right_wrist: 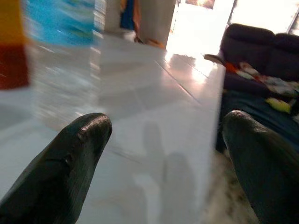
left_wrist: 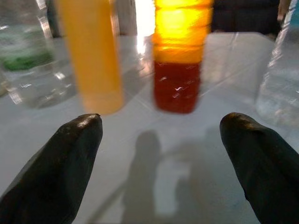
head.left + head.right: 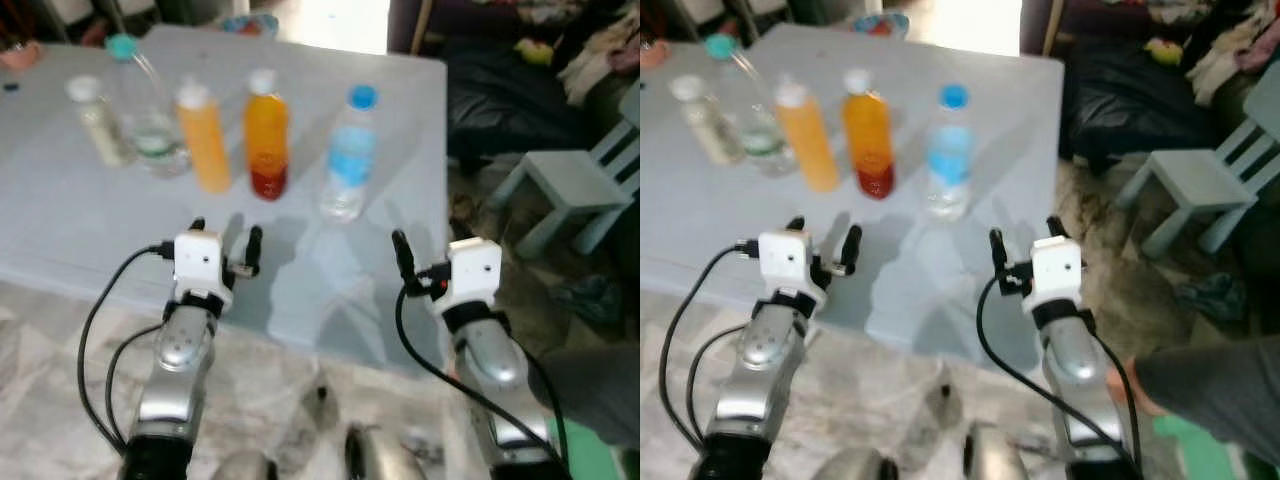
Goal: Restocking fridge
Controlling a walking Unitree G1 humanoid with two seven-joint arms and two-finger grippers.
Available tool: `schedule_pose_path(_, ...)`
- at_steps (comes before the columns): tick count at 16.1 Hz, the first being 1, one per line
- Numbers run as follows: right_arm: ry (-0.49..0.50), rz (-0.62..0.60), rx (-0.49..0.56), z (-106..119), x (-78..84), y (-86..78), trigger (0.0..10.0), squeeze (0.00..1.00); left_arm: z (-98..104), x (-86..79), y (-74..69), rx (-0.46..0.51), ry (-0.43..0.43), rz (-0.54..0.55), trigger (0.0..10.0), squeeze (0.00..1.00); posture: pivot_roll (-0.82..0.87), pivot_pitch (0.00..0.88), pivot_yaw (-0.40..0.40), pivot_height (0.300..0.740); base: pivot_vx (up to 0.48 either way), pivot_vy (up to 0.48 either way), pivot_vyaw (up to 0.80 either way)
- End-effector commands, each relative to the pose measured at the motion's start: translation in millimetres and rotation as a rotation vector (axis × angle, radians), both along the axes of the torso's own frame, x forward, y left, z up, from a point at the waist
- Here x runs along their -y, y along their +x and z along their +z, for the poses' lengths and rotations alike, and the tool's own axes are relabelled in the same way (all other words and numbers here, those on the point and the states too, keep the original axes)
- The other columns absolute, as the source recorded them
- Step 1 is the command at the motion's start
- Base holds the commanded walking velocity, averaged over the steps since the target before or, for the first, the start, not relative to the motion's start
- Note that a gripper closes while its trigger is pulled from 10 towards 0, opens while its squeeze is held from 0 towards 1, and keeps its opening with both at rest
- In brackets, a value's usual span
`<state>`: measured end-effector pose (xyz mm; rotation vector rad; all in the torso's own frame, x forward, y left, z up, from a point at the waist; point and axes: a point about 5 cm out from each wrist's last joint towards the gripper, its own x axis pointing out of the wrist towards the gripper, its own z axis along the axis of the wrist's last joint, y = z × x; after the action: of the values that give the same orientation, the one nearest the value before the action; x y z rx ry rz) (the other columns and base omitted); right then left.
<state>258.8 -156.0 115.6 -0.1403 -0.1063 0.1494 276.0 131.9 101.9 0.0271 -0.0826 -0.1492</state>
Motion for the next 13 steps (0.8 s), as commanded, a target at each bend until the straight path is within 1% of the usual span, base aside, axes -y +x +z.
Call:
schedule_pose_path(1, 0.011, 0.005, 0.003, 2, -0.8, -1.1, 10.0, 0.00, -1, 0.1, -2.5, -0.002, 0.020, -0.007, 10.0, 0.00, 0.00, 0.071, -0.028, 0.740, 0.000, 0.000, 0.00)
schedule_pose_path(4, 0.008, 0.037, 0.020, 6, -5.3, -1.4, 10.0, 0.00, -2, -4.9, -5.2, -0.003, 0.032, 0.014, 10.0, 0.00, 0.00, 0.077, -0.027, 0.740, 0.000, 0.000, 0.00)
schedule_pose_path(6, 0.002, 0.069, 0.070, 19, -10.8, 1.8, 10.0, 0.00, -1, -7.3, -6.1, 0.001, 0.047, 0.034, 10.0, 0.00, 0.00, 0.083, -0.020, 0.740, 0.000, 0.000, 0.00)
schedule_pose_path(7, 0.014, 0.060, 0.084, 24, -10.8, 5.1, 10.0, 0.00, -1, -7.2, -5.9, 0.002, 0.047, 0.033, 10.0, 0.00, 0.00, 0.083, -0.020, 0.740, 0.000, 0.000, 0.00)
schedule_pose_path(8, 0.014, 0.071, 0.115, 33, -13.0, 9.7, 10.0, 0.00, 0, -6.6, -5.6, 0.004, 0.047, 0.032, 10.0, 0.00, 0.00, 0.089, -0.017, 0.740, 0.000, 0.000, 0.00)
schedule_pose_path(10, 0.005, 0.096, 0.146, 42, -15.8, 16.4, 10.0, 0.00, 1, -5.2, -4.7, 0.007, 0.047, 0.030, 10.0, 0.00, 0.00, 0.092, -0.016, 0.740, 0.000, 0.000, 0.00)
schedule_pose_path(11, -0.025, 0.123, 0.183, 52, -17.2, 24.7, 10.0, 0.00, 2, -4.2, -3.8, 0.010, 0.049, 0.031, 10.0, 0.00, 0.00, 0.096, -0.014, 0.740, 0.000, 0.000, 0.00)
schedule_pose_path(12, -0.032, 0.142, 0.213, 63, -16.3, 32.9, 10.0, 0.00, 3, -4.2, -2.9, 0.015, 0.053, 0.037, 10.0, 0.00, 0.00, 0.096, -0.015, 0.740, 0.000, 0.000, 0.00)
schedule_pose_path(13, -0.036, 0.148, 0.226, 67, -15.8, 35.9, 10.0, 0.00, 4, -4.6, -2.7, 0.016, 0.055, 0.039, 10.0, 0.00, 0.01, 0.097, -0.015, 0.740, 0.000, 0.000, 0.80)
